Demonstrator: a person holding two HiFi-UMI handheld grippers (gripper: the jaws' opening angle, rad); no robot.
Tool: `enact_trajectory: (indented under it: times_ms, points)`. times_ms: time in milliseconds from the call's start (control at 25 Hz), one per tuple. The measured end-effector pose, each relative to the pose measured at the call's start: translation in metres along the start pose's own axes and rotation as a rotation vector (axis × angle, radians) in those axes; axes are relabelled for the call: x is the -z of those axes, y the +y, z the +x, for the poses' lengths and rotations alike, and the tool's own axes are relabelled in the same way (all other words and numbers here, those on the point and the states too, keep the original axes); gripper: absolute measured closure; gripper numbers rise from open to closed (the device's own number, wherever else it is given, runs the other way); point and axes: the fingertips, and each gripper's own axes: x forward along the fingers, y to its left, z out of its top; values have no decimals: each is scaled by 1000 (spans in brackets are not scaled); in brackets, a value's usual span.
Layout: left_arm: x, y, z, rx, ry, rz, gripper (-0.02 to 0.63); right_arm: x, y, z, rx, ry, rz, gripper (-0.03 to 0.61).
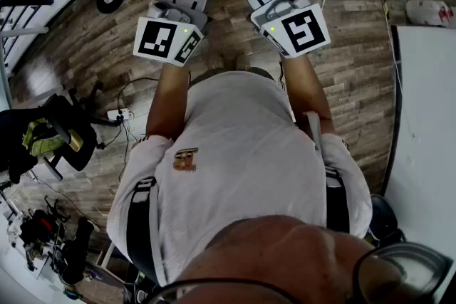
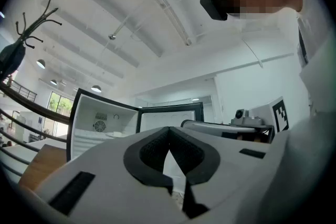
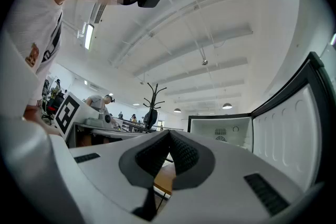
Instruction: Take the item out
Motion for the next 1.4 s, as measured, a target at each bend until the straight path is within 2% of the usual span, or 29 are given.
enact_trajectory:
  times_ms: [400, 720, 1120, 1240, 1400]
  points:
    - [0, 12, -4, 0, 7, 23, 595, 1, 6, 15, -19, -24, 12, 545]
    - [-2, 22, 5, -7, 6, 27, 595, 1, -7, 22, -6, -23, 17, 545]
    - [1, 6, 31, -18, -4, 33, 595, 2, -34, 5, 5, -1, -39, 545]
    - [0, 2, 41, -29, -4, 37, 595, -8, -44, 3, 0, -49, -53, 545]
    - [4, -11, 53, -47, -4, 49, 595, -7, -57, -9, -15, -61, -62, 545]
